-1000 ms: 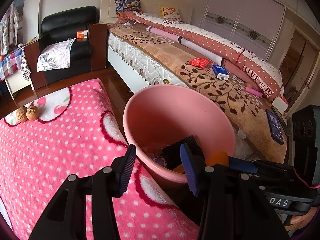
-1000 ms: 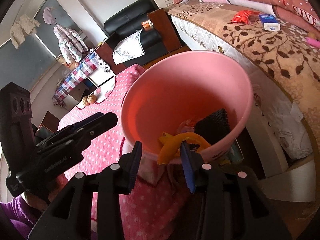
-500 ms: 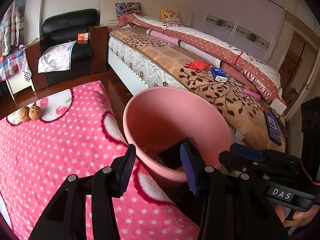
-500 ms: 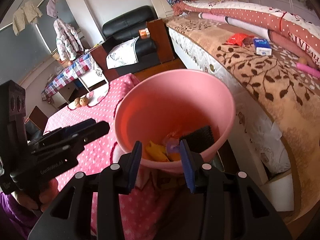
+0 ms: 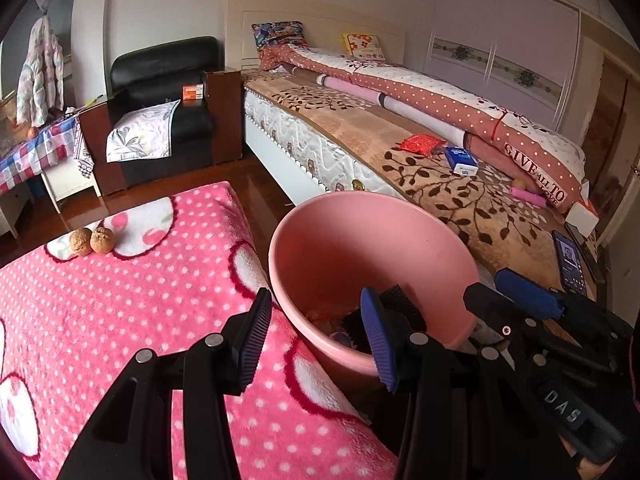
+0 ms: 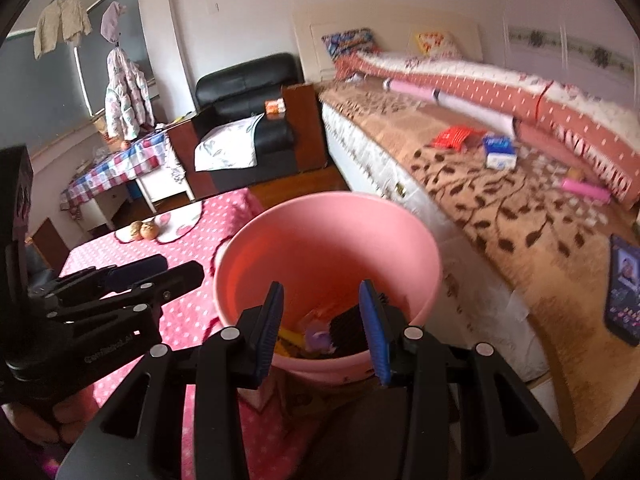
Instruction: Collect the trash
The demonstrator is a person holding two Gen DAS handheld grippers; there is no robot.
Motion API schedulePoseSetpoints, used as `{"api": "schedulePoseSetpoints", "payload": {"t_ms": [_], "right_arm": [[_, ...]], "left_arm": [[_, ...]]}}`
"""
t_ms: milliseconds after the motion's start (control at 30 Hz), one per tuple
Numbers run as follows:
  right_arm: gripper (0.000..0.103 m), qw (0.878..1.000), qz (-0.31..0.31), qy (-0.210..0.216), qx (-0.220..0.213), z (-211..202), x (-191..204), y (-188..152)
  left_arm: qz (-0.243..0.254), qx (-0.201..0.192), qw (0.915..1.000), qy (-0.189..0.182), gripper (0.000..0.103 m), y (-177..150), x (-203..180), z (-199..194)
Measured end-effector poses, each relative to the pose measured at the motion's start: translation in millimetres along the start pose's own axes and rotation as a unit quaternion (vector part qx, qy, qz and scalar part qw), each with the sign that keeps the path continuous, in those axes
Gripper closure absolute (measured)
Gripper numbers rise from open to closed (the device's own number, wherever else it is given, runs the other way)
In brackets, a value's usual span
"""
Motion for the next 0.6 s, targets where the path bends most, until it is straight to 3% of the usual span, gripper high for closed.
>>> {"api": "schedulePoseSetpoints", "payload": {"t_ms": [233, 600], "right_arm": [[0.063, 1.000, 0.001, -0.006, -0.031, -4.2, 6.2, -0.3], [0.063, 0.999, 0.023, -0.005, -0.035, -5.0, 8.1, -5.0]], "left_arm": [[-0.008, -0.006, 0.9999, 0.004, 0.057, -0.5, 1.5, -4.5], [-0.023, -0.019, 0.9995, 0.007, 0.058, -3.3, 4.9, -15.5]]}}
Point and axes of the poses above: each gripper's, at about its wrist camera, not at the fingertips, and z roughly the way its jaws point, x to its left, y to its top, the point moved 2 cm from there along z, roughly the way its jaws point, and after that the axes turned 11 degrees about z, right-handed, at the moved point
